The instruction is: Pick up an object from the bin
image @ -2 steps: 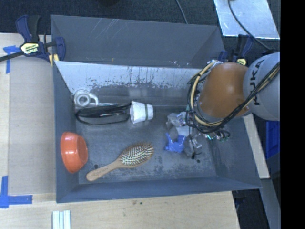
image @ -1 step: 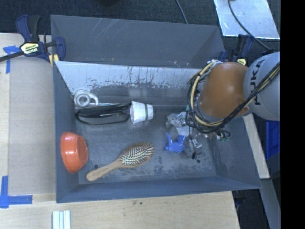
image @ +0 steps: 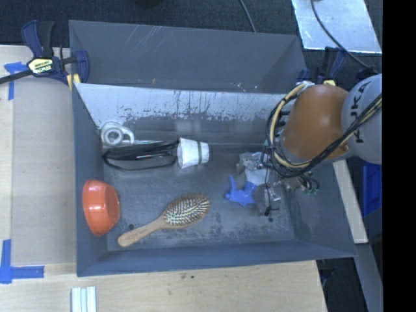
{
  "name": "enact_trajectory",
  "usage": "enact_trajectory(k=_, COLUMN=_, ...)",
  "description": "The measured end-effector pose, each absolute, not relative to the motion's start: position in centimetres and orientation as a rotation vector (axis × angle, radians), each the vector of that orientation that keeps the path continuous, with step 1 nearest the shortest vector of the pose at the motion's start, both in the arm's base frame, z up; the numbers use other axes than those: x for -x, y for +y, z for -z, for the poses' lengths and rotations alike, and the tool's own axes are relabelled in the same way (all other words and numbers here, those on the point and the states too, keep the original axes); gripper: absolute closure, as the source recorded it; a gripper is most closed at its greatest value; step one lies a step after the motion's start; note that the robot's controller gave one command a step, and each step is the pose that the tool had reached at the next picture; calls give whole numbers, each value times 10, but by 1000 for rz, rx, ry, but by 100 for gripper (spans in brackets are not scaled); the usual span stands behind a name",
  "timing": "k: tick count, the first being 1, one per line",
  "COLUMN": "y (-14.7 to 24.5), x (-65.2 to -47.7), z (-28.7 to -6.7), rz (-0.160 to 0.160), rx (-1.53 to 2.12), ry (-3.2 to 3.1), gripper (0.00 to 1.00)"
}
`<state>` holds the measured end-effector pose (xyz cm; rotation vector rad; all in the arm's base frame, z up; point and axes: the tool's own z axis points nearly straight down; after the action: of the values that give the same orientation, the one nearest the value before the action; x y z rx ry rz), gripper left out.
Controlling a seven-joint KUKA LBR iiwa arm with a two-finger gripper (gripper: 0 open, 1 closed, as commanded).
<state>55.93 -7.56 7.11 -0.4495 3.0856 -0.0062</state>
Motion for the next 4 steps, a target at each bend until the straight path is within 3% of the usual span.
enact_trajectory(k=1, y=-70, x=-561, z=-71, rz=12, rx=594, ry=3059, gripper=0)
enact_trajectory(k=2, y=-67, x=-560, z=-73, rz=8, rx=433, ry=3088, gripper=0)
enact_trajectory(k=3, y=-57, x=-561, z=-74, rz=12, rx=615, ry=3055, gripper=0)
enact_trajectory(k=4, y=-53, x=-562, z=-72, rz=12, rx=542, ry=3070, gripper=0)
